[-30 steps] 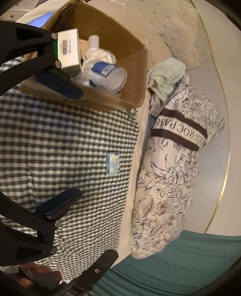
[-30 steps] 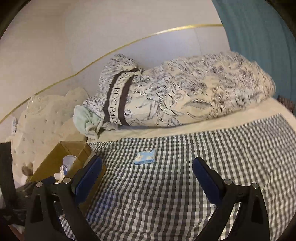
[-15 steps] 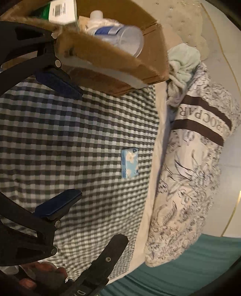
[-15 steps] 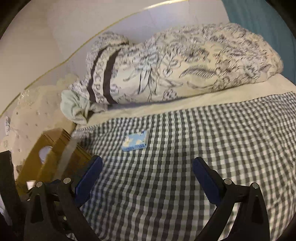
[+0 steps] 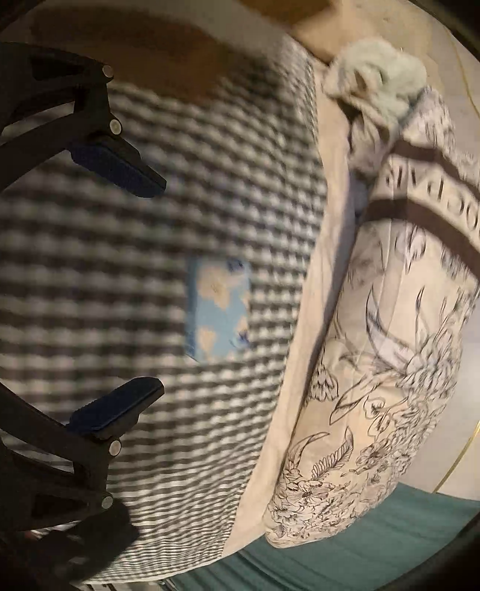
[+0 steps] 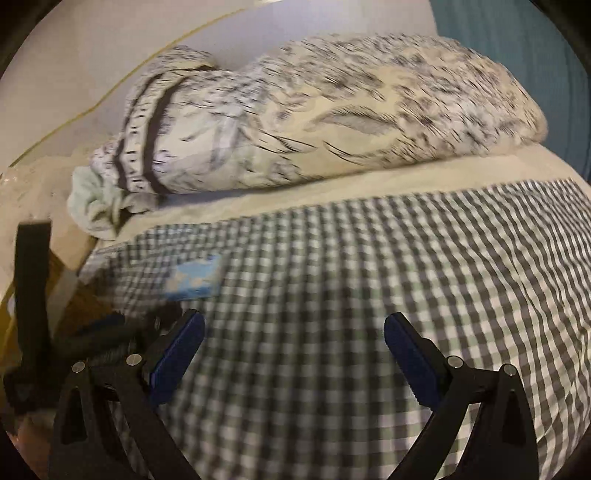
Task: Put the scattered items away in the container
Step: 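Reach the left gripper to the blue floral tissue pack and grasp it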
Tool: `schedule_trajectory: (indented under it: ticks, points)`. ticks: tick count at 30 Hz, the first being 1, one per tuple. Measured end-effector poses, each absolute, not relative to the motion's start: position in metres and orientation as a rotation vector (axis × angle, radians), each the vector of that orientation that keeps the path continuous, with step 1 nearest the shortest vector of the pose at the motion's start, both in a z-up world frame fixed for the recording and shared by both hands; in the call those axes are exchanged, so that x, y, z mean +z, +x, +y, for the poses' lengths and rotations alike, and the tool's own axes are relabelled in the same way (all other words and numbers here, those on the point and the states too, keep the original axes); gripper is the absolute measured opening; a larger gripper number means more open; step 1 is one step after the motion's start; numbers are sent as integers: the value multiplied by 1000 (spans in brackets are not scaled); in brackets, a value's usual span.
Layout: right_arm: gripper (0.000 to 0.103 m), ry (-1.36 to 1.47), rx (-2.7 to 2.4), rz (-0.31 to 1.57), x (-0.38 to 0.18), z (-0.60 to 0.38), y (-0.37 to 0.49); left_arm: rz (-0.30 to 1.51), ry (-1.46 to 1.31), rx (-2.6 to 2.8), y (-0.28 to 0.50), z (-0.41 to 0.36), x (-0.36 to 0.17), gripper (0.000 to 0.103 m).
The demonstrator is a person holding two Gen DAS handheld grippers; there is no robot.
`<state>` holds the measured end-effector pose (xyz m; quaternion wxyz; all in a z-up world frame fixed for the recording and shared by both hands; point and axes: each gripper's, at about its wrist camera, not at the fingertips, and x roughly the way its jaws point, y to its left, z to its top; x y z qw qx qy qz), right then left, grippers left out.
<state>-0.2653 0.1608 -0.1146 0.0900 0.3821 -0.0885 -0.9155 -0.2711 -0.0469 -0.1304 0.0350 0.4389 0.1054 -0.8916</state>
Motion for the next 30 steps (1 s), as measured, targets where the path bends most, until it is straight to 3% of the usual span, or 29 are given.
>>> schedule_trajectory:
  ticks: [10,12,13,20,30]
  points:
    - [98,1233,-2765,-262,-131,194,-272,363,1384,-2733,-330,-38,-162,100]
    - [98,1231,-2759,-281,-131,194,-271,386,1372,-2767,-327,-42,-160,89]
    - [98,1228,-2755,-286,-131,194,-271,383,1373,-2771,-325,-45,-159,75]
    - [98,1171,-2760,-220,-116,182,-256,351,1351,-2829,-294,-46,-141,75]
    - [98,1055,-2787,-216,-66,186,-213,235,1204,-2899,-204,-29,-60,75]
